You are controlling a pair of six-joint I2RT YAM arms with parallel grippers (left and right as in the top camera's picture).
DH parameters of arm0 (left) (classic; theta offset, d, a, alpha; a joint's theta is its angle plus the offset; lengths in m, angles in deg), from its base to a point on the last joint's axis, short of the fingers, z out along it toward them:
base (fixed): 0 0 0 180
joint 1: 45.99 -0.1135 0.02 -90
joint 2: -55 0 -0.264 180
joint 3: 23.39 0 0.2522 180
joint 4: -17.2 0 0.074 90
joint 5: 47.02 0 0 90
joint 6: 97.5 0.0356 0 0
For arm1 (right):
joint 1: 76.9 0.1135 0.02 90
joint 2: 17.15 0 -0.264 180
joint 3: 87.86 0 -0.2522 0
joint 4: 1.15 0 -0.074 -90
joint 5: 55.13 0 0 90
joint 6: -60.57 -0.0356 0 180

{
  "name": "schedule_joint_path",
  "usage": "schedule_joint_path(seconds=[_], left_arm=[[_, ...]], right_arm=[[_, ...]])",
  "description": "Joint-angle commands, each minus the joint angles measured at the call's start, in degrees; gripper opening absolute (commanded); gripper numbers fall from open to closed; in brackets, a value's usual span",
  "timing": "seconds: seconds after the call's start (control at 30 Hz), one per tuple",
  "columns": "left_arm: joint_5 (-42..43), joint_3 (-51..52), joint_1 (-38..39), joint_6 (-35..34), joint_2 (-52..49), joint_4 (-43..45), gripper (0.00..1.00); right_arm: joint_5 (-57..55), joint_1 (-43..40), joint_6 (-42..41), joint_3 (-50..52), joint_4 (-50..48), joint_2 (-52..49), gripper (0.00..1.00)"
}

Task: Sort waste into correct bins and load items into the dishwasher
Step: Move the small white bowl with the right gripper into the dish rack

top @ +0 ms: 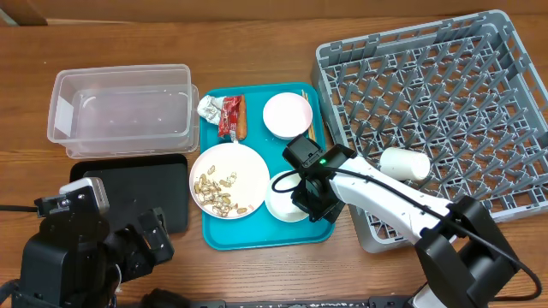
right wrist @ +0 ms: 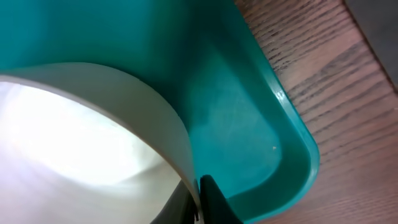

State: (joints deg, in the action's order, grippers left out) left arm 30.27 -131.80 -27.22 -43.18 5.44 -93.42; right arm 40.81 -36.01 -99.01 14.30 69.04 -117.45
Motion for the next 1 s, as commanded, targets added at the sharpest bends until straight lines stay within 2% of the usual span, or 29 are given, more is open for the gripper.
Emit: schedule_joint_path(seconds=[0.0,0.1,0.37,0.7,0.97], left_arm=[[-1.2,-0.5,-0.1,-0.7,0.1,0.1,1.0],[-1.2,-0.5,-0.1,-0.7,0.1,0.1,1.0],[-1.2,-0.5,-0.1,-0.7,0.1,0.1,1.0],[-1.2,-0.5,-0.1,-0.7,0.1,0.1,1.0],[-1.2,-0.5,-0.1,-0.7,0.1,0.1,1.0]], right_arm=[[-2.1,-0.1,1.0,-2.7,0.9,3.9,0.05],[-3.9,-0.1,1.2,-4.2,2.2,6.1,0.04],[-9.5,-0.1,11.4,-8.9,4.4,10.7,0.04],[-23.6,-0.1,26.8,-13.4,6.1,18.4,0.04],[-37.5,-0.1,32.5,-14.0,7.1,25.5,0.04]])
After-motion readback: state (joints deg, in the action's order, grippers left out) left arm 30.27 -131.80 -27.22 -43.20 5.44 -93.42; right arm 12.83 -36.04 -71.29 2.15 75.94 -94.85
